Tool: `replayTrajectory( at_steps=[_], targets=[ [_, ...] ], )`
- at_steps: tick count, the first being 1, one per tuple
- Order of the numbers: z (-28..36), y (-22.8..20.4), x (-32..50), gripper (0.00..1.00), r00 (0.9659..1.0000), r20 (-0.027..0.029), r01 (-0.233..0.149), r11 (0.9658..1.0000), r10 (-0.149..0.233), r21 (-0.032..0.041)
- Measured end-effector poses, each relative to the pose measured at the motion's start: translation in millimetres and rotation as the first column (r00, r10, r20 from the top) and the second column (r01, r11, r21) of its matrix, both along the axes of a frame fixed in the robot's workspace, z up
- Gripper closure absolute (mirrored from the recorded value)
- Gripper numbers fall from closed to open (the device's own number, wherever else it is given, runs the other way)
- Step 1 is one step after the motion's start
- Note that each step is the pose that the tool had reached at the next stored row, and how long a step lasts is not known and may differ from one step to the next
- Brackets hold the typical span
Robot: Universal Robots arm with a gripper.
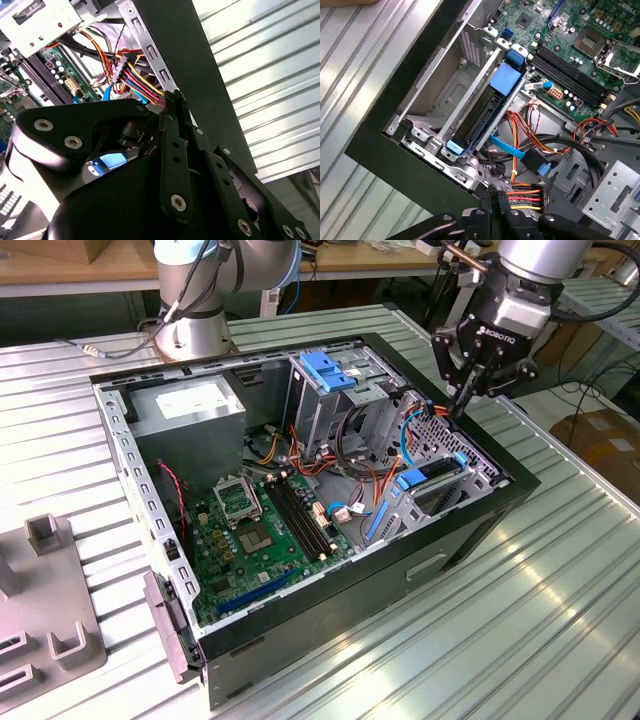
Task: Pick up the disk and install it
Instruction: 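Insert the first disk wire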
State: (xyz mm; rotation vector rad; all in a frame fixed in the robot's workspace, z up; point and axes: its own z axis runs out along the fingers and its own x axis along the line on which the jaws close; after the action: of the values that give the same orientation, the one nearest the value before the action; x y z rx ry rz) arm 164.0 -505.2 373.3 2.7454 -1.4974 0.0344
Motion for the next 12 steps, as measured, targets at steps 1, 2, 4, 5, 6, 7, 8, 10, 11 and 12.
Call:
replayTrajectory(
  at_steps=[1, 2, 4, 5, 6, 7, 8, 10, 11, 12],
  targets=[
    [-0.1, 0.0, -0.7, 0.84, 0.9980, 0.0000, 0.063, 0.9980, -0.063, 0.0000],
    [-0.1, 0.0, -1.2, 0.84, 0.9967, 0.0000, 0.081, 0.9967, -0.081, 0.0000],
    [-0.1, 0.0, -1.2, 0.84, 0.9966, 0.0000, 0.082, 0.9966, -0.082, 0.0000],
    [-0.2, 0.0, -1.5, 0.84, 0.9963, 0.0000, 0.085, 0.9963, -0.085, 0.0001],
    [-0.3, 0.0, -1.7, 0.84, 0.9955, 0.0000, 0.095, 0.9955, -0.095, -0.0001],
    [-0.5, 0.0, -1.7, 0.84, 0.9942, 0.0000, 0.108, 0.9942, -0.108, -0.0001],
    [-0.9, -0.1, -1.7, 0.84, 0.9907, 0.0000, 0.136, 0.9907, -0.136, 0.0000],
    [-1.9, 0.0, -1.7, 0.84, 0.9848, 0.0000, 0.174, 0.9848, -0.174, 0.0001],
    [-2.1, -0.1, -1.7, 0.84, 0.9828, 0.0001, 0.184, 0.9828, -0.184, -0.0002],
    [-2.4, -0.2, -1.7, 0.84, 0.9813, 0.0000, 0.193, 0.9813, -0.193, -0.0001]
  ],
)
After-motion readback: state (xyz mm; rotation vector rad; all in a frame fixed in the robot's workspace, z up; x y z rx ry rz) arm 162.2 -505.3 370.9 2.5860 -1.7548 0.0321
